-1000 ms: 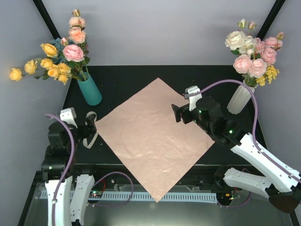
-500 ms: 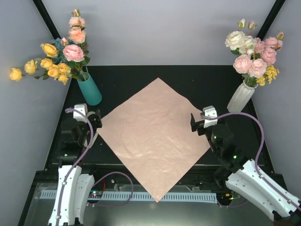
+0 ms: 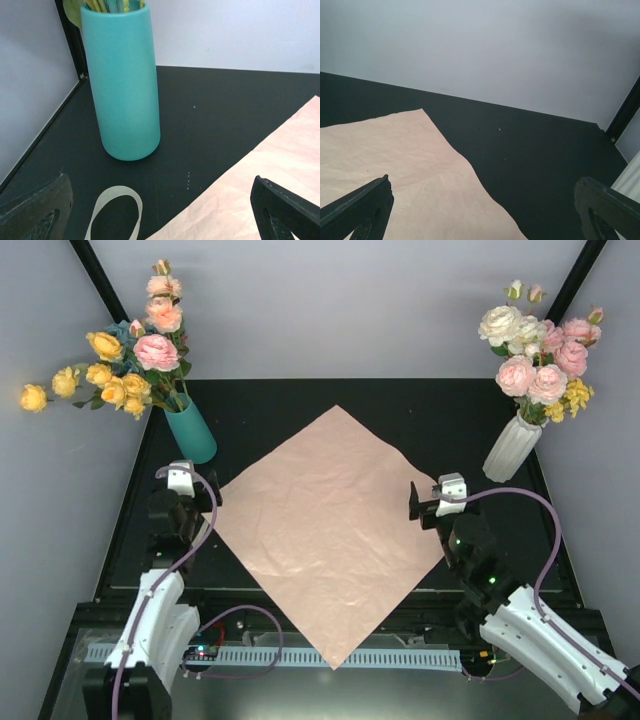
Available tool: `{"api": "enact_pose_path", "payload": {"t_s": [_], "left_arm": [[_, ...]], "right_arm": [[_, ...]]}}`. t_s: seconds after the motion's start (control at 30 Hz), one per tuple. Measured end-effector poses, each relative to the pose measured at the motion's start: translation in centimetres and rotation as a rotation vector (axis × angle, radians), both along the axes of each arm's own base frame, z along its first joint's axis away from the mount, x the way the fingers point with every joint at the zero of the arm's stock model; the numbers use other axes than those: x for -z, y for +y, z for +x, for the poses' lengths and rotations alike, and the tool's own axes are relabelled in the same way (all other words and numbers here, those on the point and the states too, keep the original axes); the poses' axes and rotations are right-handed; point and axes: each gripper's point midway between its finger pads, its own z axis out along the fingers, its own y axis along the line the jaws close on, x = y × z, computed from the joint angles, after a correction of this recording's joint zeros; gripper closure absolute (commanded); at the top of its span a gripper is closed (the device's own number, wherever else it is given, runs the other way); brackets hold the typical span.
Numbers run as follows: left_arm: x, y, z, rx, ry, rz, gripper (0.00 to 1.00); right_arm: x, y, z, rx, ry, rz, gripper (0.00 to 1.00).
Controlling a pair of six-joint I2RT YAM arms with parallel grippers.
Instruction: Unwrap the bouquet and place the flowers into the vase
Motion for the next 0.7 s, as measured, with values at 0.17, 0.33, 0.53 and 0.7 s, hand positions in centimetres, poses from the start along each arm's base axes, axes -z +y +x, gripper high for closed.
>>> {"api": "enact_pose_path", "payload": {"t_s": [0.17, 0.33, 0.53, 0.7], "left_arm": [[1.2, 0.1, 1.2, 0.004, -0.003, 0.013, 0.01], [2.3, 0.2, 2.8, 0.006, 0.003, 0.028, 0.01], [5.1, 0.5, 4.7, 0.000, 0.047, 0.027, 0.01], [6.3, 0.8, 6.9, -0.010, 0.095, 0.027, 0.01]], "right_arm": [[0.5, 0.6, 0.8, 0.006, 0.017, 0.035, 0.00], [1.2, 0.6, 1.8, 0.060, 0.043, 0.131, 0.00], [2.1, 1.4, 2.1, 0.044, 0.081, 0.186, 0.00], [3.8, 2.4, 2.3, 0.005, 0.142, 0.152, 0.00]]}}
